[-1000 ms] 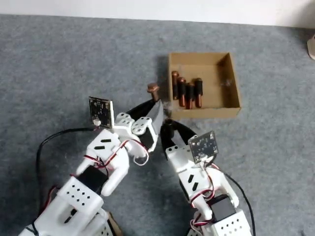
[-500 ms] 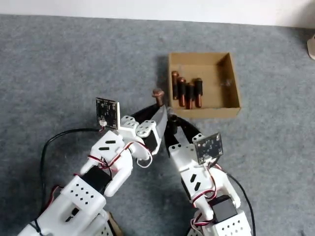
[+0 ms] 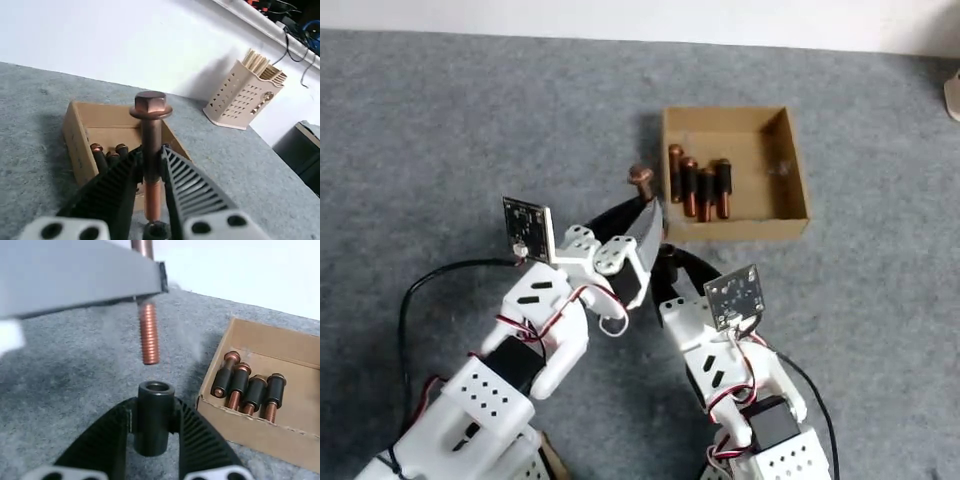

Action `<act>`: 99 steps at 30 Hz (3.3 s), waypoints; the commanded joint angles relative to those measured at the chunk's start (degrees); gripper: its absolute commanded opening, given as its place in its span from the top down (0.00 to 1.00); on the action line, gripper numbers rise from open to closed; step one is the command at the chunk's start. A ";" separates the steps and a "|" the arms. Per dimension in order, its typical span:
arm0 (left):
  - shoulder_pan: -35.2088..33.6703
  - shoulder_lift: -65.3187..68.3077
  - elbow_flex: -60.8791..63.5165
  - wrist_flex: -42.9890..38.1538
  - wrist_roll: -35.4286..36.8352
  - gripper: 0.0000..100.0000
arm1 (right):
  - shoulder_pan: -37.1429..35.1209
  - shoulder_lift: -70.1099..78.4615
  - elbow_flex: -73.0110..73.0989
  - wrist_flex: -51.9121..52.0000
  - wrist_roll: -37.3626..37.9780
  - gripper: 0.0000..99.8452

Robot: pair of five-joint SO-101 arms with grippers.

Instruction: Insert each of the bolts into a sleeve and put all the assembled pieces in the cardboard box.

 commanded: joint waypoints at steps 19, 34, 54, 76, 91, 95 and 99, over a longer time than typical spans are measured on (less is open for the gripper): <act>3.91 -0.22 2.86 -1.14 0.09 0.99 | 0.84 -0.84 6.90 -0.04 0.70 0.99; 7.69 -0.13 8.31 -3.16 -16.70 0.97 | 4.26 -0.84 6.90 0.22 5.45 0.99; -8.40 -0.13 4.88 7.21 -16.97 0.49 | 8.66 -0.84 7.16 0.22 5.45 0.99; -22.02 -0.22 13.05 26.29 -17.23 0.53 | 14.55 18.42 -11.21 1.36 1.41 0.99; -26.68 -0.22 12.53 26.37 -30.24 0.98 | 21.23 73.71 -57.10 -2.33 1.41 0.99; -26.95 -0.31 12.79 26.55 -36.66 0.99 | 21.58 83.30 -65.27 -2.33 1.41 0.99; -27.03 -2.24 12.62 26.64 -36.66 1.00 | 22.64 93.05 -73.45 -2.24 1.41 0.99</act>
